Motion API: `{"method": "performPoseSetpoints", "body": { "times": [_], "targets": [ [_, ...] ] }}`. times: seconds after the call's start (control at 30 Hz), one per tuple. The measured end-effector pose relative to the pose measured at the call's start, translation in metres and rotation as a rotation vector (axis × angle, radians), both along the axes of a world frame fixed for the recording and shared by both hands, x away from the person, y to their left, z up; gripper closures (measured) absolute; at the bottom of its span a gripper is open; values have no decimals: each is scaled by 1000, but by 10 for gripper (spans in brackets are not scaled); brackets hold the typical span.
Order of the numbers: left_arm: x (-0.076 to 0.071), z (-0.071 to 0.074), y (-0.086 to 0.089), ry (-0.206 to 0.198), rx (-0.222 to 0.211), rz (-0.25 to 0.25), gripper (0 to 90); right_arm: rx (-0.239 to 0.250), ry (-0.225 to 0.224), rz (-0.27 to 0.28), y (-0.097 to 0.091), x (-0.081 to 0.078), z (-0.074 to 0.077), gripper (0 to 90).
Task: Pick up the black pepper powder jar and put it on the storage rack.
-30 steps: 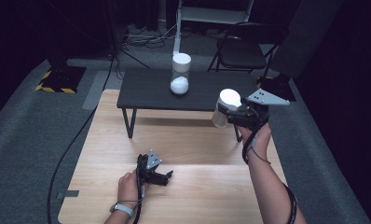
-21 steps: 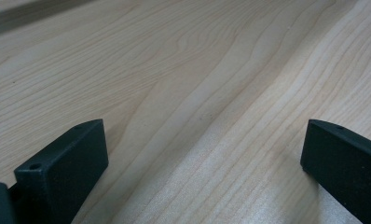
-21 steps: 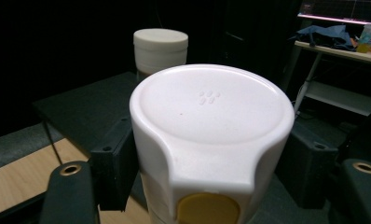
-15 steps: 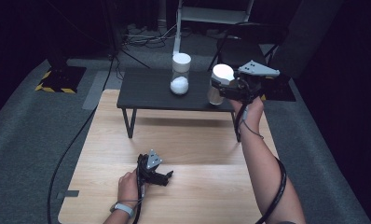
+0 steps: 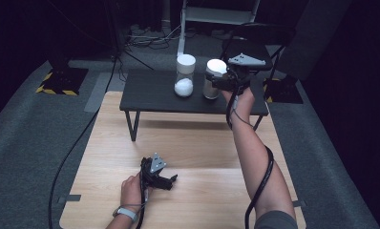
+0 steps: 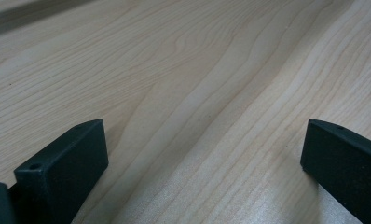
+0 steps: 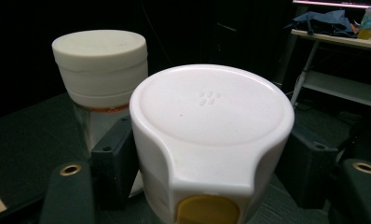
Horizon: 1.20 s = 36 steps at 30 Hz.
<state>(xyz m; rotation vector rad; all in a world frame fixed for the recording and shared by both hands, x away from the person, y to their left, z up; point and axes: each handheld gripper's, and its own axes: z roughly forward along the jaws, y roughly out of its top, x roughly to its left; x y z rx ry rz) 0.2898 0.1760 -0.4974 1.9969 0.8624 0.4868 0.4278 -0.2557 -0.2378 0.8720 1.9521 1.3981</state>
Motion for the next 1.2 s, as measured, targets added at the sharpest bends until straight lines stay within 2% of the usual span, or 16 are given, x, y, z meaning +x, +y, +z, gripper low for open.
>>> {"method": "performPoseSetpoints", "body": {
  "times": [0.3, 0.43, 0.5, 0.6, 0.83, 1.03, 1.2],
  "targets": [
    [0, 0, 0, 0, 0, 0, 2, -4, 28, -6, 6, 13, -1, 300],
    [0, 0, 0, 0, -1, 1, 2, 23, -1, 0, 2, 14, -11, 292],
    [0, 0, 0, 0, -1, 0, 2, 26, -25, 2, 1, 13, -15, 234],
    [0, 0, 0, 0, 0, 0, 2, 56, -30, 14, -3, 12, -16, 159],
    [0, 0, 0, 0, -1, 1, 2, 73, -57, 25, -19, -6, -20, 116],
    [0, 0, 0, -1, -1, 1, 2, 102, -61, 24, -38, -29, -28, 111],
    [0, 0, 0, 0, -1, 1, 2, 105, -72, 33, -52, -50, -35, 111]
  ]
}}
